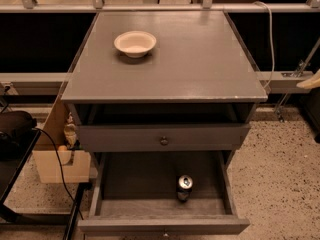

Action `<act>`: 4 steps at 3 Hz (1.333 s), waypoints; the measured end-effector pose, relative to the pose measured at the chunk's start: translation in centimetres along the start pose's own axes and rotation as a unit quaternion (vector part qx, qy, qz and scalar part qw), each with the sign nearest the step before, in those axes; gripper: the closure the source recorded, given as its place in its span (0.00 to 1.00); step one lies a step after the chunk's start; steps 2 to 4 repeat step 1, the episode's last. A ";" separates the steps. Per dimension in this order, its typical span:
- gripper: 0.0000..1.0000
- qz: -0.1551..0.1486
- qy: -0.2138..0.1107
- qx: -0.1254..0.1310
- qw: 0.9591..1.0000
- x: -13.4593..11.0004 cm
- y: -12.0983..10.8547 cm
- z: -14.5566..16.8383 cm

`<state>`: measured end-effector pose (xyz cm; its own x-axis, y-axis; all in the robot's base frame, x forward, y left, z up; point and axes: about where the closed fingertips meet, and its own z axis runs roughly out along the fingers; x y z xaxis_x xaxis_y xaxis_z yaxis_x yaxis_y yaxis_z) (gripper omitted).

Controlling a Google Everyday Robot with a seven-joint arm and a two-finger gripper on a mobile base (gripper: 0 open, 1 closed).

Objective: Place redbull can into middle drawer

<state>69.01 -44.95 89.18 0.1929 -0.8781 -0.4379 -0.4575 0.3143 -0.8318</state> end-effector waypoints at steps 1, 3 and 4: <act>0.00 -0.004 -0.004 0.016 1.000 -0.3 -1.6 -0.4; 0.00 -0.004 -0.004 0.016 1.000 -0.3 -1.6 -0.4; 0.00 -0.004 -0.004 0.016 1.000 -0.3 -1.6 -0.4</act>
Offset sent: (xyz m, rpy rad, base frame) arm 0.0000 0.0000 0.0000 0.0000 0.0000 0.0000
